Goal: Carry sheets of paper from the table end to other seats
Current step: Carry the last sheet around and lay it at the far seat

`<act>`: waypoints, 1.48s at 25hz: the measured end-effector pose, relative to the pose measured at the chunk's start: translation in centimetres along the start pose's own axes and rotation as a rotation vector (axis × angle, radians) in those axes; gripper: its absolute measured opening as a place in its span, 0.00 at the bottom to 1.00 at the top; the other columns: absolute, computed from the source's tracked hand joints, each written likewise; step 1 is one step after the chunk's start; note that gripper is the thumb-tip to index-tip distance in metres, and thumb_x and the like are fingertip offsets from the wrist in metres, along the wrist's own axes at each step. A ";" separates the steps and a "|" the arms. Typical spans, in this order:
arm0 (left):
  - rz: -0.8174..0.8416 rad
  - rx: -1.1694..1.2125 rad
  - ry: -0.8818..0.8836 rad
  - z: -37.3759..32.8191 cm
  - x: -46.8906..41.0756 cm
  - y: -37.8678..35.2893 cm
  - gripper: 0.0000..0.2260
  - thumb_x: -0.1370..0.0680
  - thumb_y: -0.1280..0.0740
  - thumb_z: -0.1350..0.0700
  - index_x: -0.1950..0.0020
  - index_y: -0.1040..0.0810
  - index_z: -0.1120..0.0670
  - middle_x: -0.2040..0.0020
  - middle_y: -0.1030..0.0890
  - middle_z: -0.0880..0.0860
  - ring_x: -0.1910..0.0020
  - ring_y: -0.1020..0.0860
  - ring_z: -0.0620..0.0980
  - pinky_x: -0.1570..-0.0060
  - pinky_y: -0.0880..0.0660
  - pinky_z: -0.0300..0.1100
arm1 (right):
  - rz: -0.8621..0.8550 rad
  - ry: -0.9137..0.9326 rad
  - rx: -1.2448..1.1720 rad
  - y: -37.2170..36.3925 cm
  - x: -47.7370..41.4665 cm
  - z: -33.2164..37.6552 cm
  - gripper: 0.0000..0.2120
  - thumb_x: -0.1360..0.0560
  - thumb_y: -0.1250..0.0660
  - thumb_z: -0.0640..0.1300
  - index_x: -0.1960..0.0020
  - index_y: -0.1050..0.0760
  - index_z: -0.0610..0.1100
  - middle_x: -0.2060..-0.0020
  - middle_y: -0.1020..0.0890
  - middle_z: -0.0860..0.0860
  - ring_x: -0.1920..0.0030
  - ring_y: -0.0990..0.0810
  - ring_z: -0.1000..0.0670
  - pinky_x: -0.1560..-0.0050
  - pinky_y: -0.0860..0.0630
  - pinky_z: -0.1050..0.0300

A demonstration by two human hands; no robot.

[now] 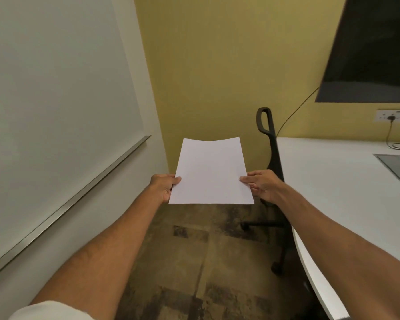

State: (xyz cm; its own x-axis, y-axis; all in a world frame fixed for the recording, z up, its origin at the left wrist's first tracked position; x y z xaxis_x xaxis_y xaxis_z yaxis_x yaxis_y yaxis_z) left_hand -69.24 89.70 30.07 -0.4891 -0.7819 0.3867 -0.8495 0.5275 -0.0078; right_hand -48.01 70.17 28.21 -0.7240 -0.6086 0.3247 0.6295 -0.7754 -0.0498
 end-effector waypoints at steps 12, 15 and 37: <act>0.262 -0.004 -0.048 -11.0 -22.4 -17.5 0.17 0.26 0.34 0.72 0.37 0.28 0.69 0.39 0.23 0.67 0.48 0.21 0.60 0.51 0.25 0.52 | -0.261 0.079 -0.070 8.4 -18.0 9.7 0.17 0.28 0.29 0.35 0.41 0.27 0.33 0.44 0.21 0.41 0.44 0.20 0.41 0.41 0.21 0.46; 0.327 -0.008 -0.059 -14.0 -26.9 -22.8 0.17 0.25 0.34 0.72 0.37 0.28 0.69 0.47 0.20 0.65 0.63 0.19 0.54 0.52 0.25 0.52 | -0.309 0.104 -0.107 11.2 -22.3 12.6 0.18 0.27 0.30 0.33 0.39 0.28 0.31 0.42 0.21 0.39 0.43 0.20 0.41 0.41 0.22 0.46; 0.852 -0.347 -0.076 -23.7 -49.5 -59.6 0.15 0.26 0.31 0.69 0.40 0.26 0.67 0.42 0.21 0.65 0.53 0.21 0.58 0.53 0.22 0.53 | -0.866 0.090 -0.394 28.8 -42.1 16.0 0.06 0.29 0.29 0.32 0.52 0.23 0.37 0.51 0.17 0.41 0.49 0.19 0.43 0.39 0.23 0.47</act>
State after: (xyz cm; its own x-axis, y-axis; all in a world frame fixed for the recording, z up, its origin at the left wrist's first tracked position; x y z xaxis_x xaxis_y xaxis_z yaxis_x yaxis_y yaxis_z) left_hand 10.30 104.84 33.23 -0.9442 -0.0966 0.3150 -0.0952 0.9953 0.0198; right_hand 5.06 76.13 28.20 -0.9234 0.2051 0.3245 -0.2632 -0.9537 -0.1459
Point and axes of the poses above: each hand's wrist, its own x-axis away from the middle knuckle, its own y-axis out of the back of the hand, z = x × y, the point moved 8 cm from there along -x, towards the middle knuckle
